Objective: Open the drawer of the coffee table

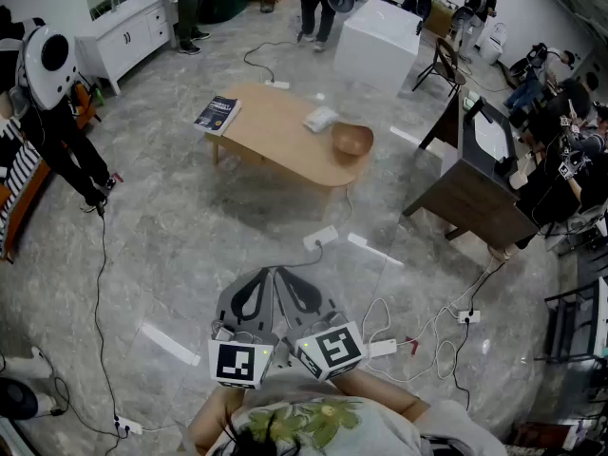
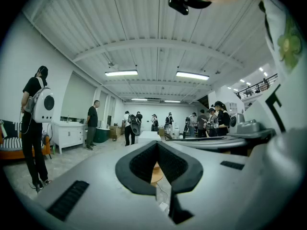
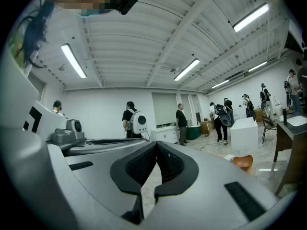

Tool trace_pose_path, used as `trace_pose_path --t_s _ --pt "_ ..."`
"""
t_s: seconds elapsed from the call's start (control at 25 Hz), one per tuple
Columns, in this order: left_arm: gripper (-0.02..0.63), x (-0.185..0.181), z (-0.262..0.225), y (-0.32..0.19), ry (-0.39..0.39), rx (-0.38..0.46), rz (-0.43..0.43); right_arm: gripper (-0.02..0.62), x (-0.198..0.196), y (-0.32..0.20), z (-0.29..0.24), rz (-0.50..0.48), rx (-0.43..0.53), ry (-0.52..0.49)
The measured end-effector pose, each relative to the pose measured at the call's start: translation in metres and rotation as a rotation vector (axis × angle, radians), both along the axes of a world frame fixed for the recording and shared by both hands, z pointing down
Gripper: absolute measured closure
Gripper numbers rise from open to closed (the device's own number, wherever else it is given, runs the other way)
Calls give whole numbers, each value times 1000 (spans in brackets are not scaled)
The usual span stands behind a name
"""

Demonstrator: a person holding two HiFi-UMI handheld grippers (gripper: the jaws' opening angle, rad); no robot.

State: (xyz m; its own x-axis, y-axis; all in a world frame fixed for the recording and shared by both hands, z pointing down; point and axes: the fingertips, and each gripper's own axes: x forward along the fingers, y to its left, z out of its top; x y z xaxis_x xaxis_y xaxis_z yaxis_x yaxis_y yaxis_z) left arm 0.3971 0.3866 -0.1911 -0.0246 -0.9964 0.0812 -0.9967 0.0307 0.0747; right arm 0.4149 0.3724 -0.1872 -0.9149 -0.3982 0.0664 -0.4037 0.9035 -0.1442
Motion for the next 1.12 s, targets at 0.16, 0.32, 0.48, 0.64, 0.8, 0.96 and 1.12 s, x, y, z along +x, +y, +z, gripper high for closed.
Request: trace_pose_path --t_s 0.16,0.32,0.48,0.64,0.8,0.96,1.12 --pt "598 -18 7 -4 2 -7 15 575 -18 -3 7 5 -11 18" --pt "598 -34 15 -4 5 -18 39 575 -34 -2 15 -13 -27 7" --pt "598 -54 25 0 23 -31 85 574 -55 4 25 -49 -36 20" --pt "598 -77 34 10 26 -39 109 574 -78 14 34 -48 -47 39" --pt "598 -105 42 16 23 -52 119 574 -105 19 39 -54 -66 40" --pt "598 -117 50 17 42 -66 116 574 -118 21 51 -73 -108 63" --pt "598 -138 60 6 61 -73 109 574 -140 11 63 -84 -123 77"
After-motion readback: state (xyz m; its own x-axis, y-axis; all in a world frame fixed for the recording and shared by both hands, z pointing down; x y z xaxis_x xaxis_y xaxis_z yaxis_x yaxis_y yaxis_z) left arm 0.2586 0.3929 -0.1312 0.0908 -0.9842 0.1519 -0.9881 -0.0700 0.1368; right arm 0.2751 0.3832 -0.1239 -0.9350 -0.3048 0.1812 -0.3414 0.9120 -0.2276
